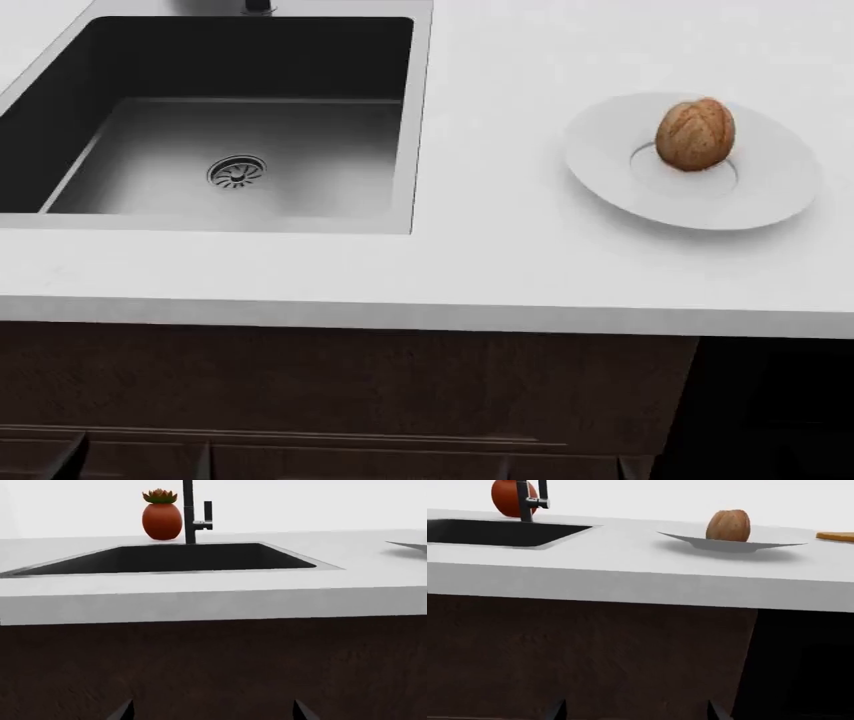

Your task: Place all breads on the cutting board.

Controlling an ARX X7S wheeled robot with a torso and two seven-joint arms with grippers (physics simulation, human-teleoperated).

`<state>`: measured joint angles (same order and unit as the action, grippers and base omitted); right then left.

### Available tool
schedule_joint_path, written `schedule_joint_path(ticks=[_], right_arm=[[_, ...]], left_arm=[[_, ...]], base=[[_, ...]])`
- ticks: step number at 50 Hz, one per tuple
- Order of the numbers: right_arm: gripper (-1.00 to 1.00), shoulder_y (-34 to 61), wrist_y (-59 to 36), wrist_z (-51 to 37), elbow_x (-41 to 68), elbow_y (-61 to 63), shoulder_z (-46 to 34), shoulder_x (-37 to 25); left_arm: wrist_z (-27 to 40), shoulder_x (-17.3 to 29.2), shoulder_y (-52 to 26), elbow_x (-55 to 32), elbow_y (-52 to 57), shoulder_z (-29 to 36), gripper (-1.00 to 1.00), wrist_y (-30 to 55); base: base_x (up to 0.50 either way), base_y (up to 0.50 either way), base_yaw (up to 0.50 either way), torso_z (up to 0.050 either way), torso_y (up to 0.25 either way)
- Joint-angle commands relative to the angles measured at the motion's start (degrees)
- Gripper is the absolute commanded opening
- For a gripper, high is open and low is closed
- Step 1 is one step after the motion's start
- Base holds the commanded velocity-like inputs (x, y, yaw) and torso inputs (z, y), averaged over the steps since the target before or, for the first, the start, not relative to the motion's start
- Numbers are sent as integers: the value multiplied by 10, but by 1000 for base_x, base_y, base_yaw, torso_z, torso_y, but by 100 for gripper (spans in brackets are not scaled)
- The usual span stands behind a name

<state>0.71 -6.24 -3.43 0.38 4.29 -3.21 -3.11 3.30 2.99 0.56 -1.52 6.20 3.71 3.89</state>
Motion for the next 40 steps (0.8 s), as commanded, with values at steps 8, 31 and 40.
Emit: schedule_joint_path(ticks=[8, 31, 40], right_arm=[[100, 76, -307, -17, 12, 272, 3, -43], [100, 303, -632, 0, 46, 389, 21, -73], [100, 293, -582, -9, 35, 341, 10, -88]], left_arm=[[-12, 35, -96, -11, 217, 37, 100, 272], [-2, 25, -317, -45, 359, 55, 100, 577], [5, 15, -362, -52, 320, 57, 100, 591]], base=[[0, 0, 0, 0, 0], [0, 0, 0, 48, 0], [0, 0, 0, 50, 0]])
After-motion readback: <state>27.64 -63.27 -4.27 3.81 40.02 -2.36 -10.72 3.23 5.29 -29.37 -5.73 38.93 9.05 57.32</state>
